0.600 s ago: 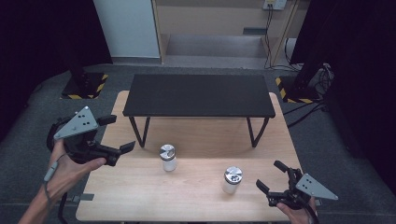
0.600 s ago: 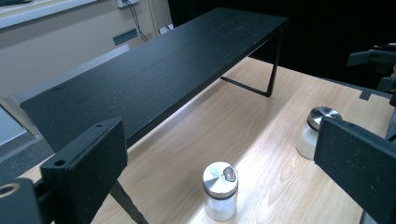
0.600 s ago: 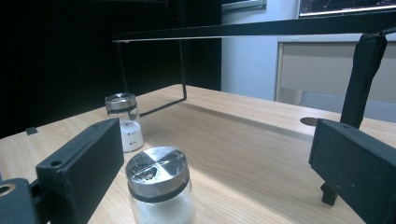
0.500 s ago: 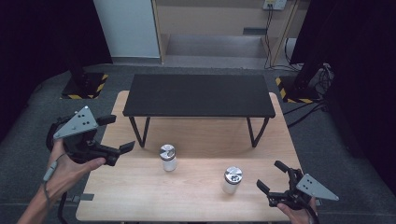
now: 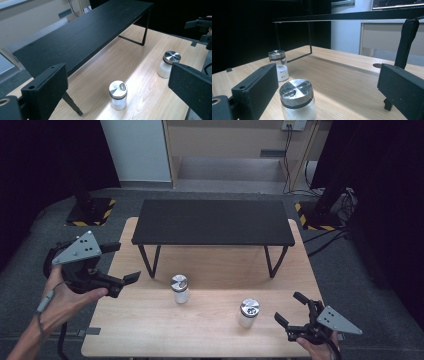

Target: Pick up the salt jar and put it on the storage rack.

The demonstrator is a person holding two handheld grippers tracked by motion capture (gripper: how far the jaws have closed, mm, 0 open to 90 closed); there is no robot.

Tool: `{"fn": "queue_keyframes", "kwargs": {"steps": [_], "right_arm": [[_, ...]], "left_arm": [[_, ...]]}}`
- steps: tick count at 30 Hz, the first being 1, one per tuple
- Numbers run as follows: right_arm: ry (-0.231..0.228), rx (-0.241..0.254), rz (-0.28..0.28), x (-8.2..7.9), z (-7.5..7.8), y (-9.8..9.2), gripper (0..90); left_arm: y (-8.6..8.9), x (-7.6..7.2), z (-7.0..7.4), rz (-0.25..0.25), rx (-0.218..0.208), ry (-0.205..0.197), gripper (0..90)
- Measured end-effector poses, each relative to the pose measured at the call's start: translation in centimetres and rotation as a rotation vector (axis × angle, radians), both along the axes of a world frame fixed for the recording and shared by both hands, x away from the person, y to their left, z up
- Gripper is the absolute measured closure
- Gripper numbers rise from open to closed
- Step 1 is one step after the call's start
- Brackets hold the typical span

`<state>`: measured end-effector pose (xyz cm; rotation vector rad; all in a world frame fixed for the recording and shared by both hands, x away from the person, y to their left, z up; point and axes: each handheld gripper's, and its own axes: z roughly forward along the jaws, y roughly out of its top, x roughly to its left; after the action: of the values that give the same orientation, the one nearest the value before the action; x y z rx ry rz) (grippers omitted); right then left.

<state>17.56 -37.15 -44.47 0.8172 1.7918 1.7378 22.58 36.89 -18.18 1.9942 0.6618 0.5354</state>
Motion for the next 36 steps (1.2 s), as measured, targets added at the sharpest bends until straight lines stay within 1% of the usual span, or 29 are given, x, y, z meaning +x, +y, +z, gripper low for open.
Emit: {"fn": "queue_keyframes", "kwargs": {"steps": [2,3,4,6,7,10,12,13,14,16,17,20,24,26,28,30,31,32,35,36], "right_arm": [[-0.002,-0.001,0.003,0.0,0.0,0.0,3.3],[-0.002,-0.001,0.003,0.0,0.0,0.0,3.3],[-0.002,-0.001,0.003,0.0,0.0,0.0,3.3],[-0.001,0.000,0.004,0.0,0.0,0.0,3.3],[-0.001,0.000,0.004,0.0,0.0,0.0,3.3],[-0.001,-0.001,0.005,0.1,0.0,0.0,3.4],[0.000,-0.001,0.005,0.1,0.0,0.0,3.4],[0.000,-0.001,0.005,0.1,0.0,0.0,3.4],[0.000,-0.001,0.005,0.1,0.0,0.0,3.4],[0.000,-0.001,0.005,0.1,0.0,0.0,3.4],[0.000,-0.001,0.005,0.1,0.0,0.0,3.4],[0.000,-0.001,0.005,0.1,0.0,0.0,3.4],[0.002,-0.001,0.005,0.1,0.0,0.0,3.5],[0.000,0.000,0.005,0.1,-0.1,-0.1,3.5],[0.002,0.000,0.004,0.1,0.0,0.0,3.5],[0.003,0.000,0.004,0.1,0.0,0.0,3.5],[0.002,-0.001,0.004,0.1,0.0,0.0,3.5],[0.002,-0.001,0.004,0.1,0.0,0.0,3.5],[0.000,-0.001,0.003,0.1,-0.1,-0.1,3.6],[0.002,-0.001,0.003,0.0,0.0,-0.1,3.6]], "left_arm": [[0.0,0.4,0.1,-0.009,0.005,0.014,1.5],[0.1,0.9,0.1,-0.028,0.009,0.025,1.6],[0.1,0.9,0.1,-0.028,0.009,0.025,1.7],[0.3,1.6,-0.2,-0.051,0.006,0.031,2.1],[0.3,1.6,-0.2,-0.051,0.006,0.031,2.2],[0.4,2.2,-0.5,-0.074,0.015,0.028,2.4],[0.4,2.4,-0.6,-0.078,0.016,0.028,2.5],[0.3,2.8,-0.8,-0.085,0.023,0.033,2.6],[0.3,2.8,-0.8,-0.085,0.023,0.033,2.6],[0.3,3.5,-1.1,-0.100,0.031,0.049,2.7],[0.3,3.5,-1.1,-0.100,0.031,0.049,2.8],[0.2,4.3,-1.6,-0.119,0.033,0.065,3.1],[-0.2,5.2,-2.3,-0.134,0.047,0.084,3.4],[-0.5,5.7,-3.1,-0.136,0.050,0.092,3.8],[-0.6,5.9,-3.3,-0.138,0.052,0.097,4.0],[-0.9,6.4,-4.0,-0.138,0.055,0.105,4.0],[-0.9,6.4,-4.0,-0.138,0.055,0.105,4.1],[-1.0,6.7,-4.3,-0.139,0.057,0.112,4.1],[-1.5,7.1,-5.0,-0.138,0.072,0.122,4.1],[-1.7,7.4,-5.4,-0.142,0.074,0.127,4.2]]}}
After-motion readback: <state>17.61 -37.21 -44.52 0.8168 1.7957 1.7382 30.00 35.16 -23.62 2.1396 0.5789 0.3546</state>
